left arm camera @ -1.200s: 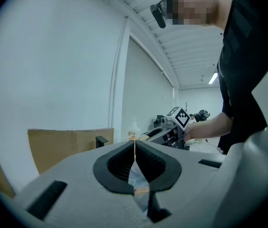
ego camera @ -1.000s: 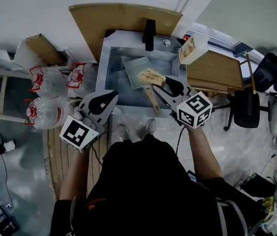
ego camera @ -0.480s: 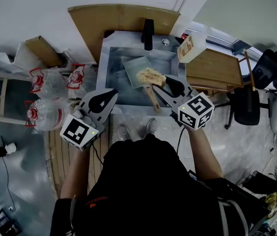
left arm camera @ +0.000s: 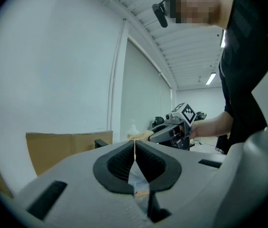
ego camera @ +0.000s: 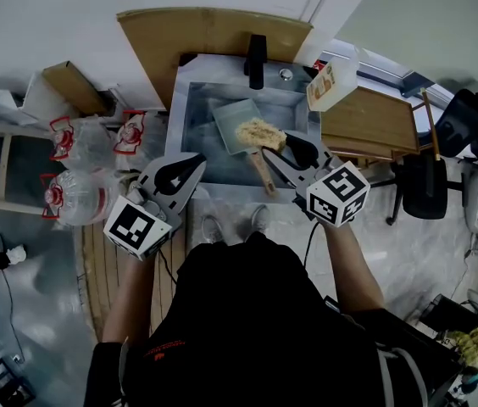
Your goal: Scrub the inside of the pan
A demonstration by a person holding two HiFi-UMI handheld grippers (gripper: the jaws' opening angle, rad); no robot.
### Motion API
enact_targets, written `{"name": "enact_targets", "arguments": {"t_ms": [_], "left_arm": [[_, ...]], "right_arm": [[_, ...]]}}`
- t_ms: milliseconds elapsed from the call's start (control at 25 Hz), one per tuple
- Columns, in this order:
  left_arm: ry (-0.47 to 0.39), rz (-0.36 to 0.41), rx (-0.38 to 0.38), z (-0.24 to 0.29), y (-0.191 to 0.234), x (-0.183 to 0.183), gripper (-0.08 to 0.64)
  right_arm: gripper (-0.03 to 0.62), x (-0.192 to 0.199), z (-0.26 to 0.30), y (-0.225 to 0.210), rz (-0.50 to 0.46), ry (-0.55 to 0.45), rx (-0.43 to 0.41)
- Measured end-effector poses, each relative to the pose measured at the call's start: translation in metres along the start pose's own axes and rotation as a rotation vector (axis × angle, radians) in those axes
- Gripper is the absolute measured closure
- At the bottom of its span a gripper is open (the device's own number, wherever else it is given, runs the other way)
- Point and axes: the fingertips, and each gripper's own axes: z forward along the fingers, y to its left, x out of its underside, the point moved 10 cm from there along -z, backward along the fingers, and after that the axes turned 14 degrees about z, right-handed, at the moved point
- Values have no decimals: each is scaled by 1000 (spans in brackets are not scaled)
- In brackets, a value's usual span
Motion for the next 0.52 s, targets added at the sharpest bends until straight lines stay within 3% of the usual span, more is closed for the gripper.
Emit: {"name": "enact_targets", "arguments": {"t_ms": [520], "left_arm": [[3,-12,-18,5,2,2,535]], "right_arm": [[413,-2,4,-8,0,9,-6]]}}
